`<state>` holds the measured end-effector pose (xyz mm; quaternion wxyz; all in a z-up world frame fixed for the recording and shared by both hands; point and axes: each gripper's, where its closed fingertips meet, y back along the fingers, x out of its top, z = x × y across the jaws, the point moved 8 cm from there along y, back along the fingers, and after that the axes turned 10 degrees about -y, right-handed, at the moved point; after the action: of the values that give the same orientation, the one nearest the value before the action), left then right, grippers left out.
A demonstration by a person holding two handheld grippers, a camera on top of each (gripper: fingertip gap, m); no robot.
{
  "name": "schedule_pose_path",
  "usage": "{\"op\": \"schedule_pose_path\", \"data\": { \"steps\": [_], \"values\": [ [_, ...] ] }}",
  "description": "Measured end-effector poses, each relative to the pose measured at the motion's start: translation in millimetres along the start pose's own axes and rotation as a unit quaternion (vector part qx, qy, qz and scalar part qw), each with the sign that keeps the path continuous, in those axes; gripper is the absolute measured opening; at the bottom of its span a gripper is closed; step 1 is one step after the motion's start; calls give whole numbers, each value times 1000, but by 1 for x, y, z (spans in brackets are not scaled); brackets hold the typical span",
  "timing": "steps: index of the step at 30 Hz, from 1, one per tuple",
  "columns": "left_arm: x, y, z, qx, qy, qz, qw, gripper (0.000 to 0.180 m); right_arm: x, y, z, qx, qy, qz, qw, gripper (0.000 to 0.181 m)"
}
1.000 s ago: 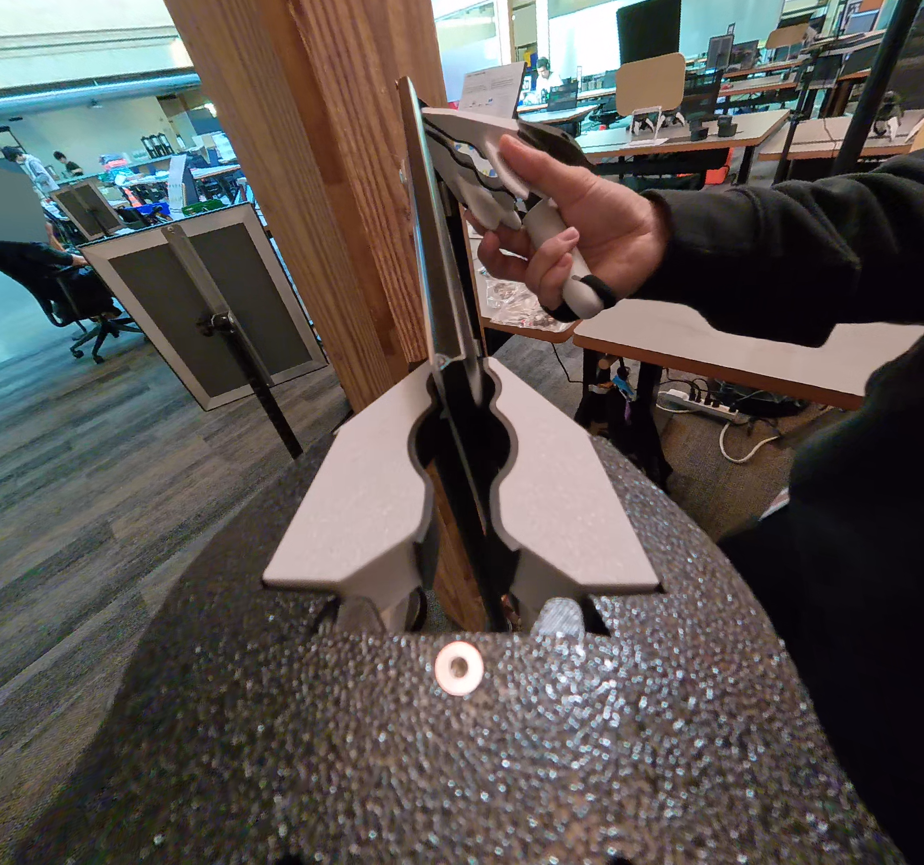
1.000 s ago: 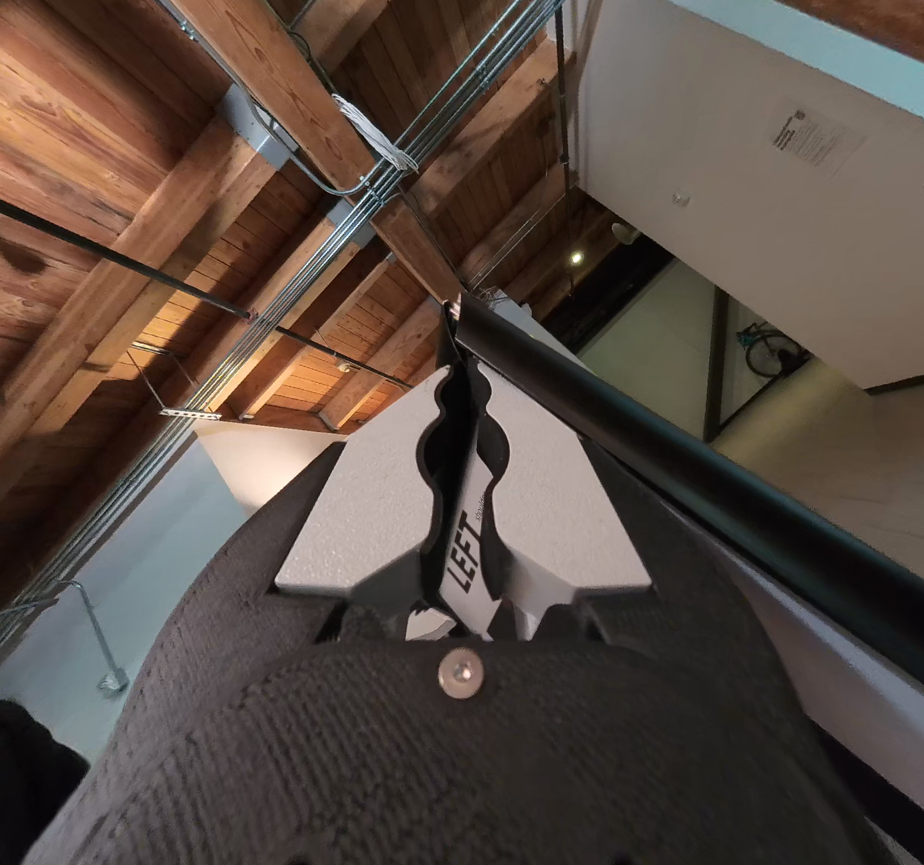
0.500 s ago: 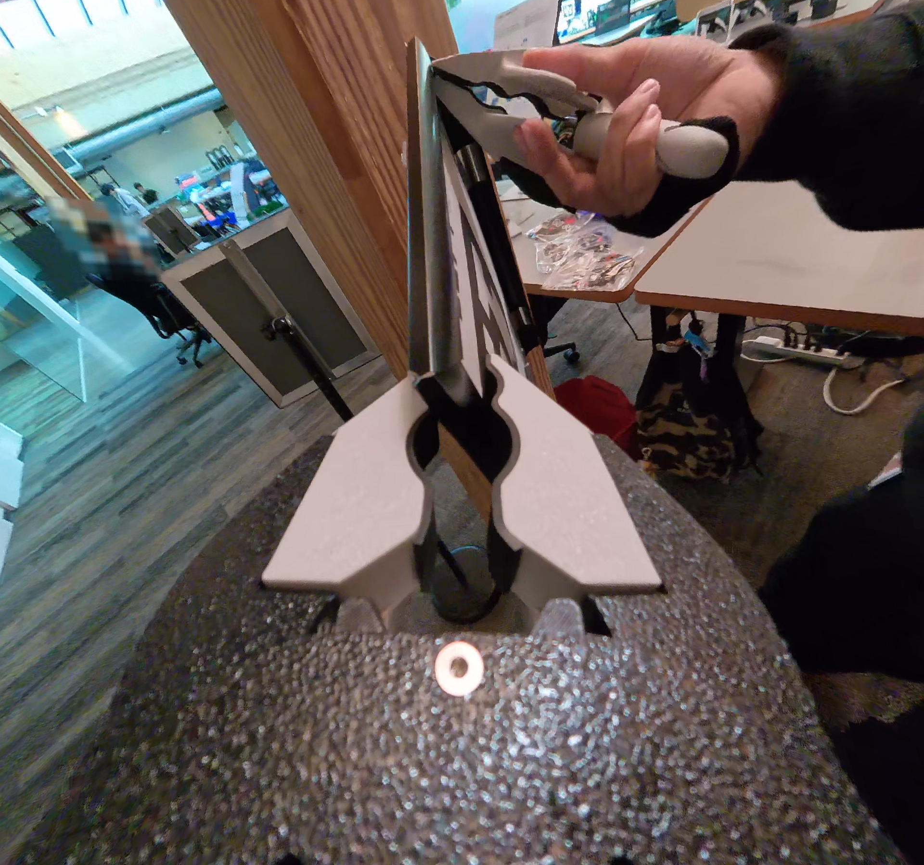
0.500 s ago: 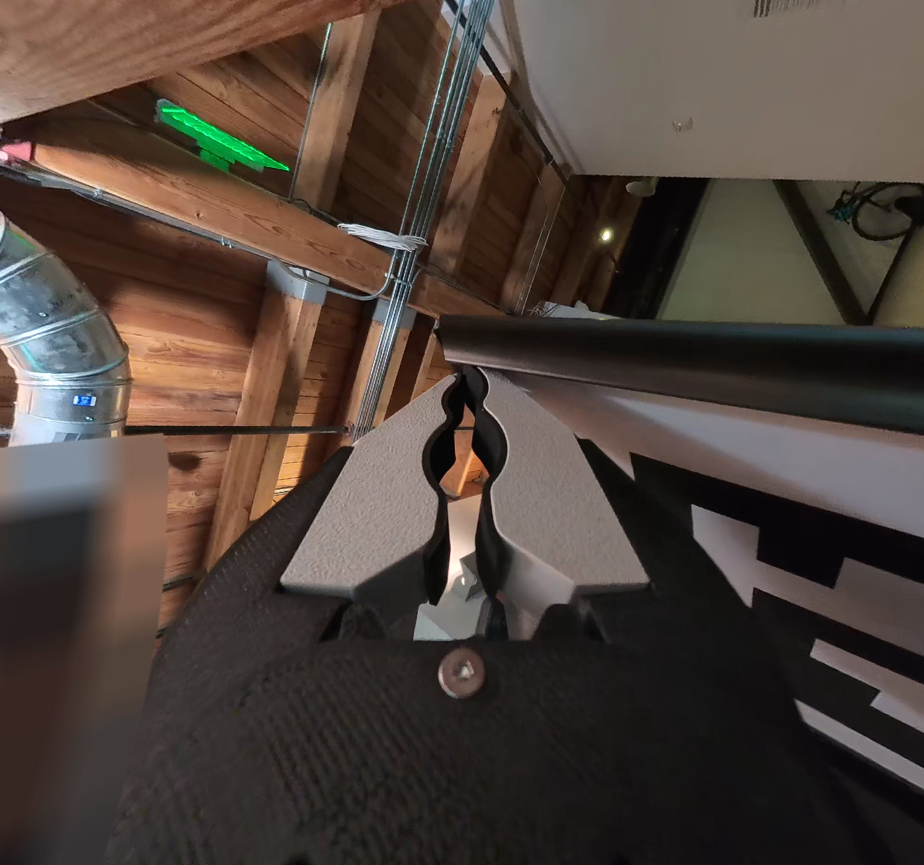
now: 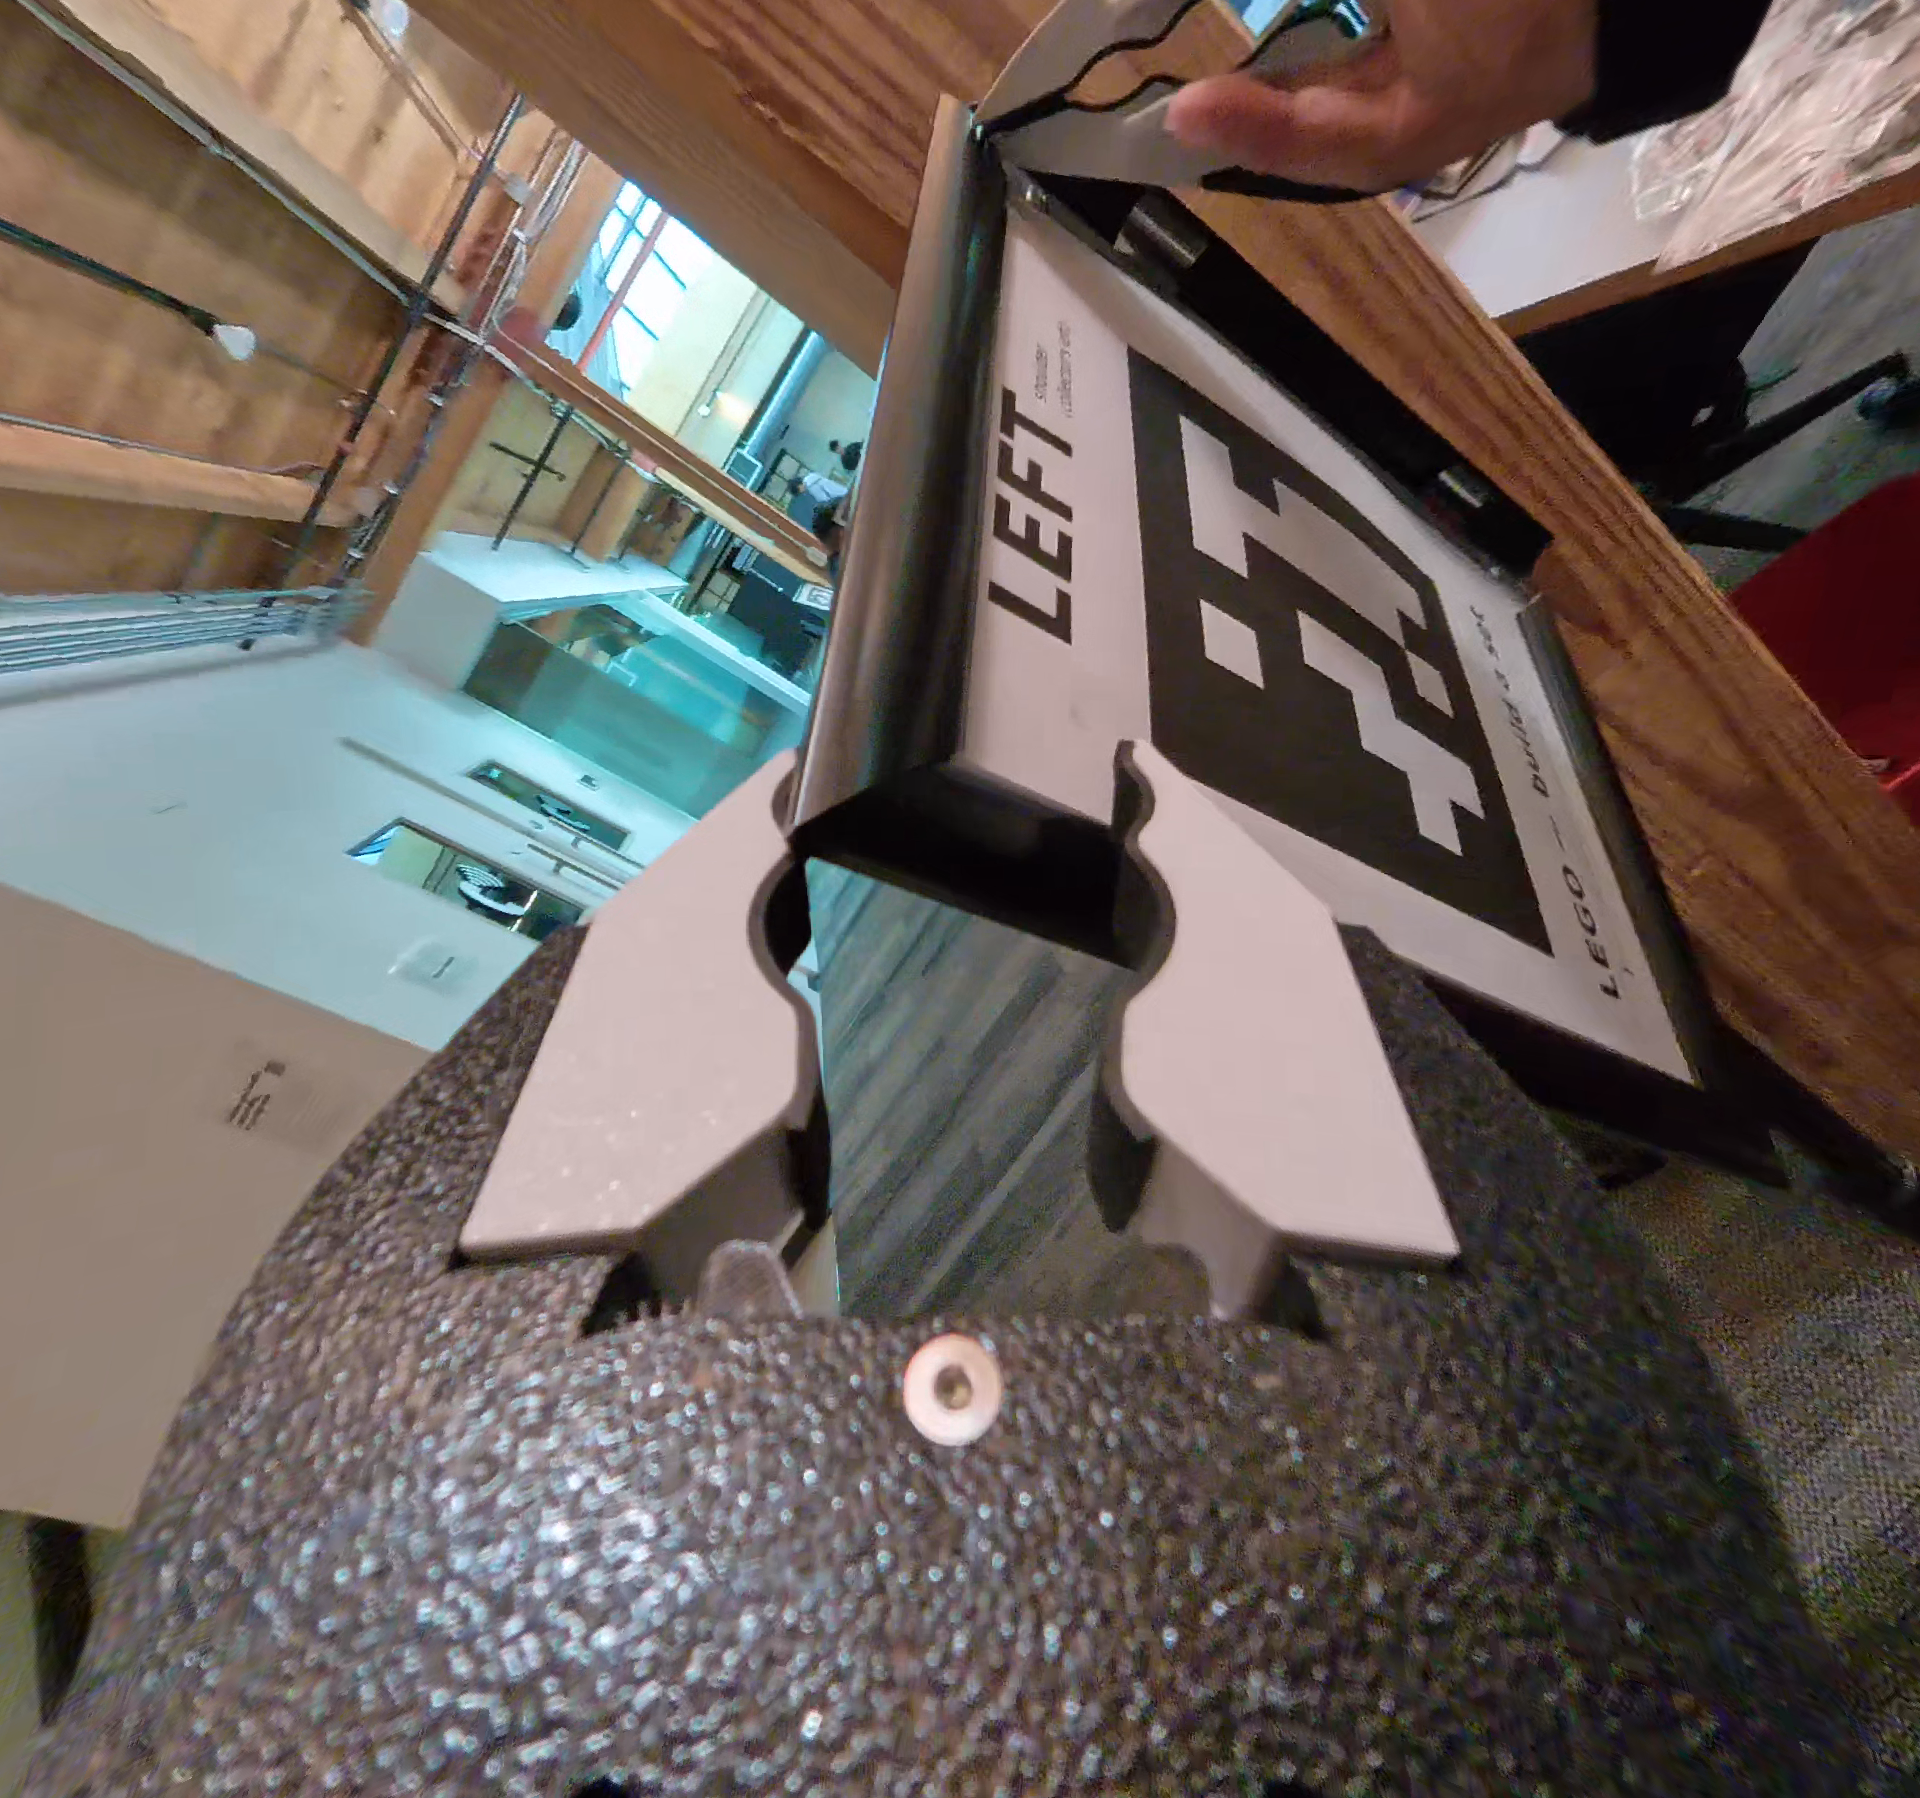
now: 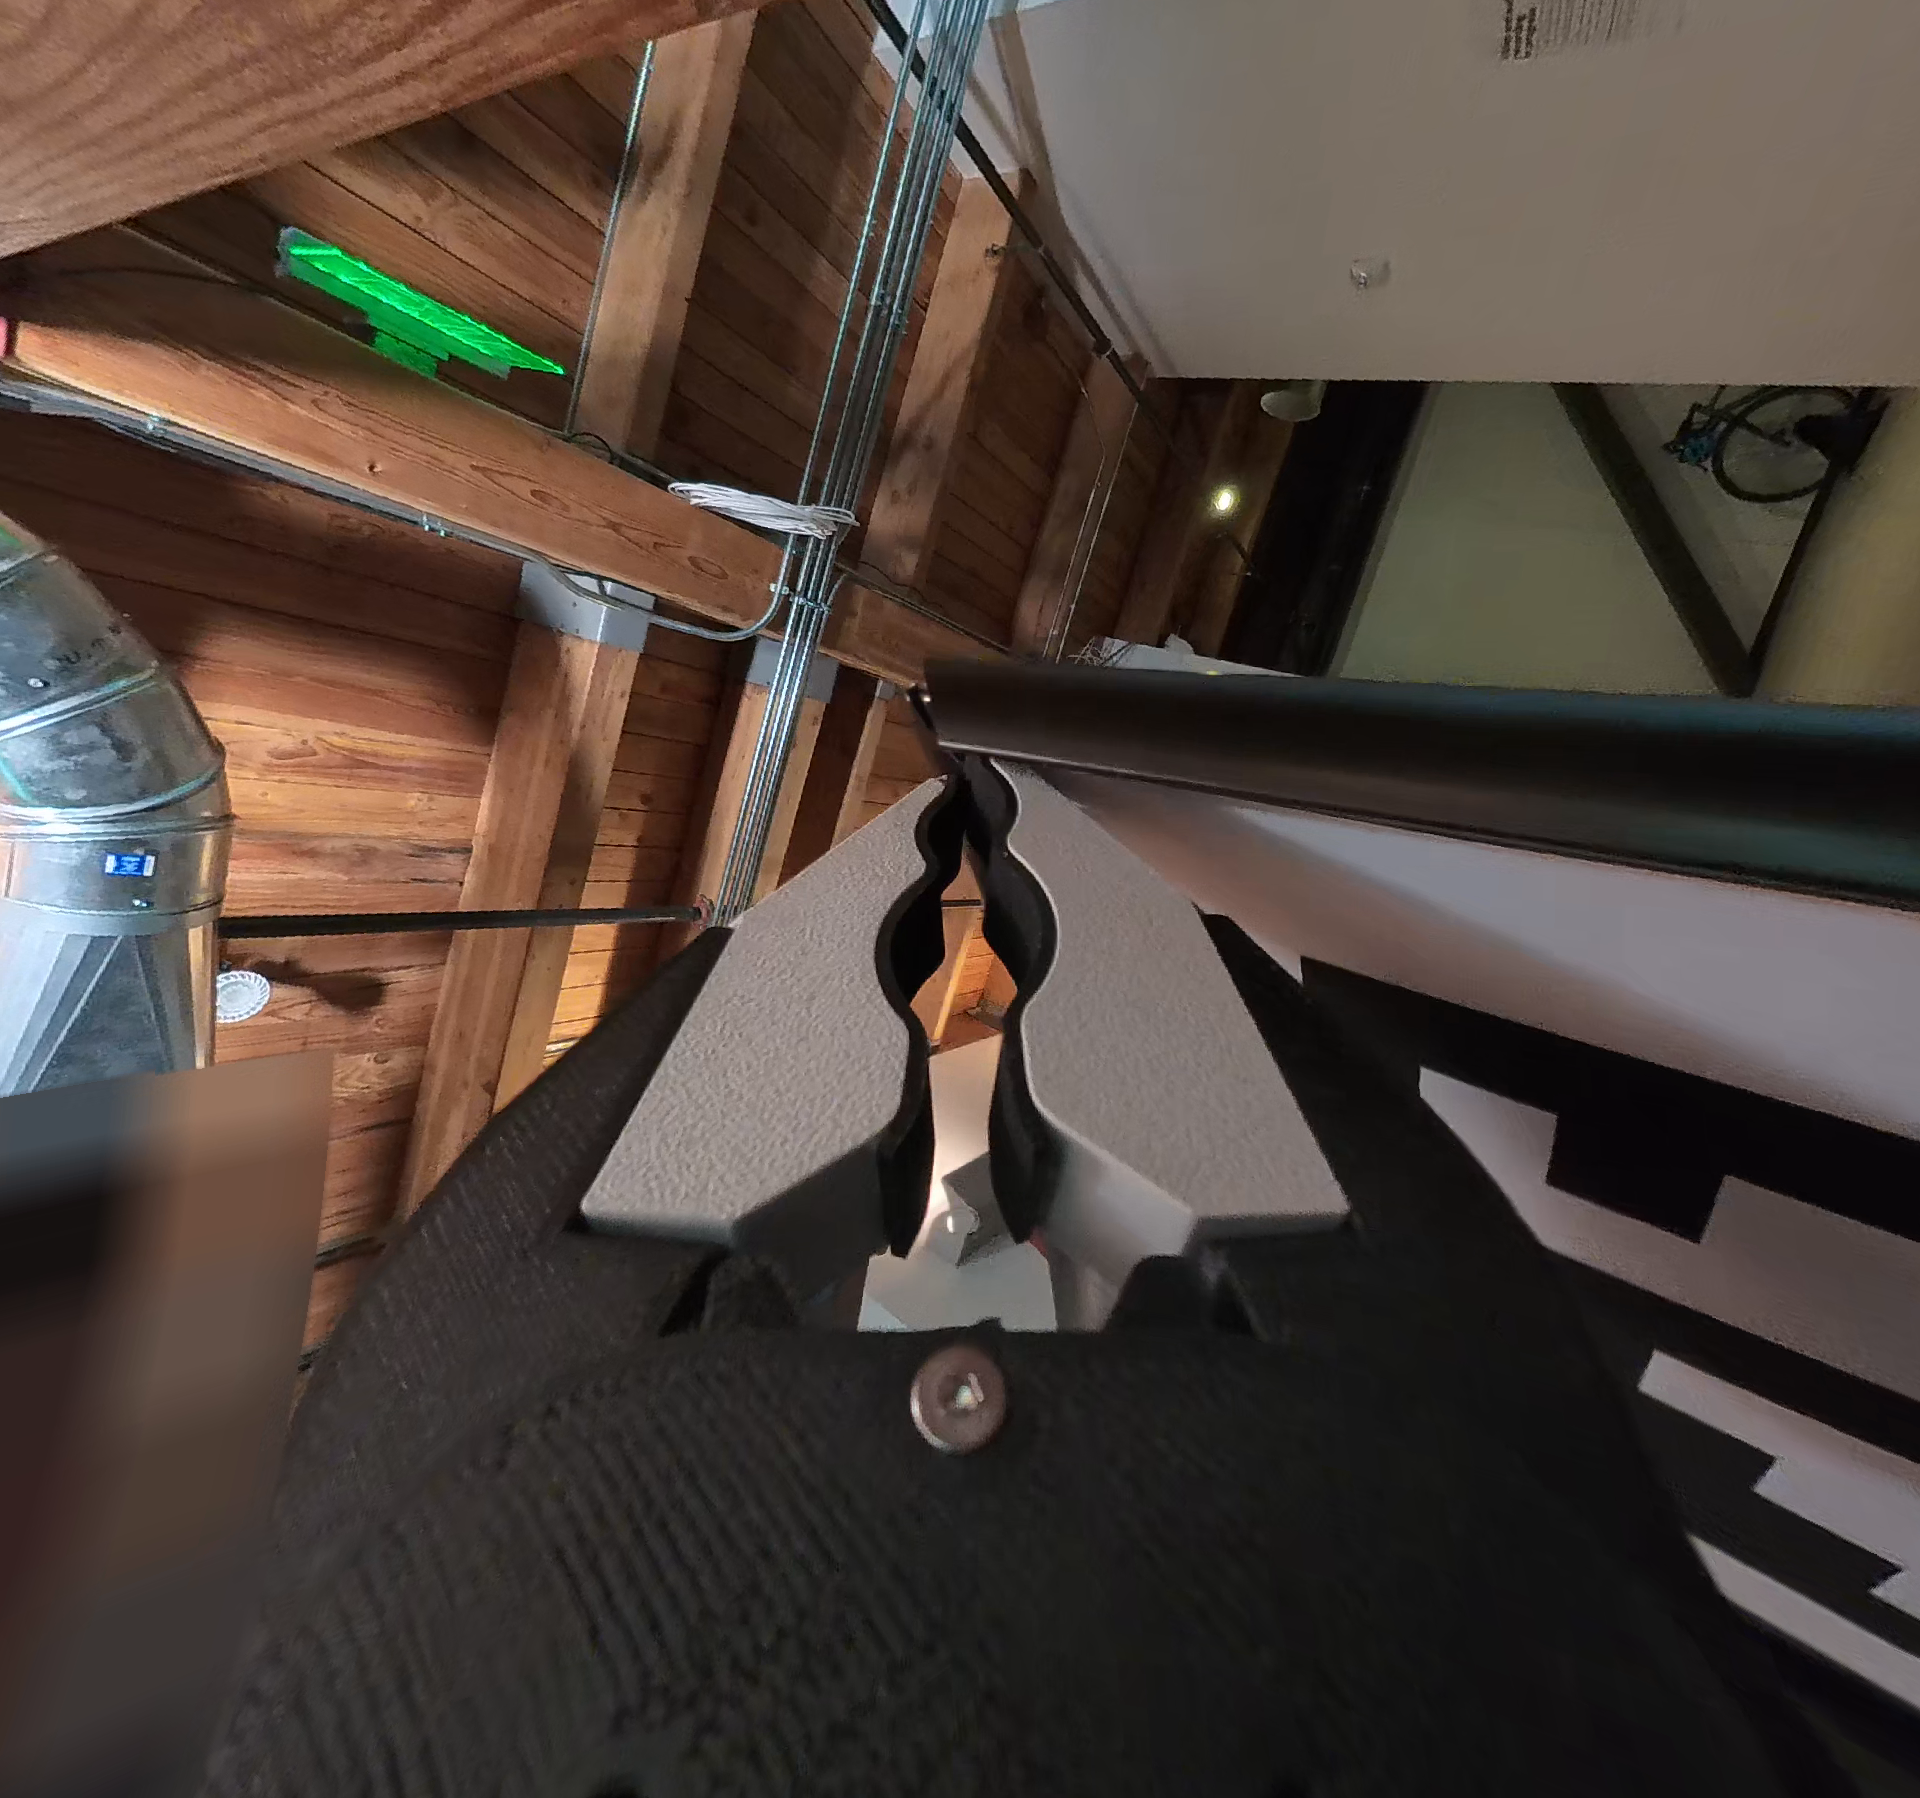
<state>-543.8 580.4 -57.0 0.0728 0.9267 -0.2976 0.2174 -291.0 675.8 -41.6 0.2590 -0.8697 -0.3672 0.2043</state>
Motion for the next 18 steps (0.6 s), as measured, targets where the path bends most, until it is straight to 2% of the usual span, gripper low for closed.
{"op": "schedule_pose_path", "data": {
  "steps": [3, 6, 7, 8, 11, 14, 18],
  "values": [
    [3, 8, -1, 27, 0, 9, 1000, 56, 1, 0, 0, 3, 2, 6, 1000, 0],
    [9, 14, -16, -17, 145, 57, 988, 34, 7, -1, -2, 1, 20, 4, 1000, 0],
    [7, 12, -19, -47, 190, 50, 979, 35, 7, -2, -2, -3, 34, -1, 999, 0],
    [2, 9, -20, -67, 216, 30, 974, 39, 6, -2, -2, -4, 49, -10, 999, 0],
    [-7, -2, -9, -146, 266, 27, 952, 24, 3, -3, 3, 2, 93, -48, 994, 0],
    [-9, -9, -1, -187, 352, 78, 914, 9, 7, -3, 5, 11, 152, -81, 985, 1],
    [-7, -13, 1, -211, 355, 109, 904, 10, 10, -1, 6, 36, 210, -79, 974, 4]
  ]
}}
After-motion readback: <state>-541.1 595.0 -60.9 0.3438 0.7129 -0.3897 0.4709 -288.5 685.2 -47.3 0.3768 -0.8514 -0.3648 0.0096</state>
